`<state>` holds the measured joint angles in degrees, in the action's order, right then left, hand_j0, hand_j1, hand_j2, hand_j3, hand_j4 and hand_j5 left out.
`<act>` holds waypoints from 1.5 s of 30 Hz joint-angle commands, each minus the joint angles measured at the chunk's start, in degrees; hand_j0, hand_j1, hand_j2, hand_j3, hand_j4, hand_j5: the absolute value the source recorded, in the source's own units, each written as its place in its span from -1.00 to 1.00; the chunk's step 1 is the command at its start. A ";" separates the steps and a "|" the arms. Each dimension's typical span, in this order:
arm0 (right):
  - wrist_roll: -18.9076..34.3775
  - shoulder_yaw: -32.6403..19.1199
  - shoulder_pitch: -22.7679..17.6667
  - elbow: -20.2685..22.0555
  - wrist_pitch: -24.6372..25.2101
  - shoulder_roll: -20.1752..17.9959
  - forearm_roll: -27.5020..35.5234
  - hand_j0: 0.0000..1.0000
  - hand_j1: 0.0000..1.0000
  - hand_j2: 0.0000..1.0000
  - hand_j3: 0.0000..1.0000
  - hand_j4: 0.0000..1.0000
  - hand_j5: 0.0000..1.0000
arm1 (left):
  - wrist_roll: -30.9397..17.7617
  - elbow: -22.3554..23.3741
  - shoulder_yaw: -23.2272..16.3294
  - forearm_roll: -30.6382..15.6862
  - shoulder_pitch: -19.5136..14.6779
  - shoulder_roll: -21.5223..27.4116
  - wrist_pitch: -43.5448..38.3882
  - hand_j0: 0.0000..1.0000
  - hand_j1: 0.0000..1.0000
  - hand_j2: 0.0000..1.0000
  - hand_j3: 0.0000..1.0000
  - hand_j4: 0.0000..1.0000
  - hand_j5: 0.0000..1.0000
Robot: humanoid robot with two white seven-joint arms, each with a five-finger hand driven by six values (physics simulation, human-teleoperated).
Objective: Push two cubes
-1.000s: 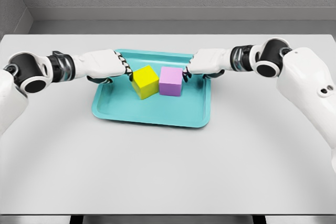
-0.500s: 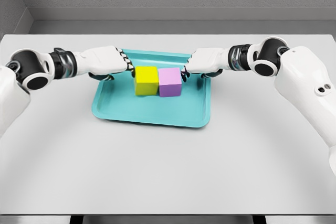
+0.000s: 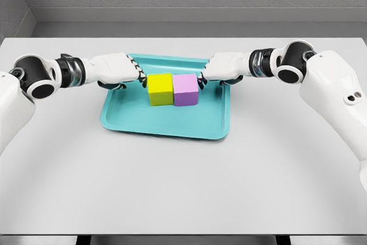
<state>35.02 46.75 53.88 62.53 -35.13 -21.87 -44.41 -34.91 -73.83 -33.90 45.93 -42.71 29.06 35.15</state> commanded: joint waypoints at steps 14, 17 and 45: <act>-0.02 -0.08 -0.26 0.49 0.13 0.07 0.64 0.28 0.28 0.28 0.28 0.28 0.28 | -0.09 -0.17 3.05 -12.27 0.00 14.71 -0.15 0.19 0.19 0.19 0.19 0.19 0.19; -0.02 -0.08 -0.26 0.40 0.13 -0.02 0.73 0.28 0.28 0.28 0.28 0.28 0.28 | -0.09 -0.43 3.23 -14.29 -0.44 17.53 -0.15 0.20 0.20 0.20 0.20 0.20 0.20; -0.02 -25.56 -22.15 19.82 0.13 -32.36 33.33 1.00 1.00 1.00 1.00 1.00 1.00 | -0.09 -0.26 8.94 -14.20 0.97 18.84 -0.15 0.21 0.21 0.21 0.21 0.21 0.21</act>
<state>35.03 21.85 31.38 81.96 -35.17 -53.51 -12.80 -35.02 -74.05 -25.27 31.90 -41.75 47.80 35.15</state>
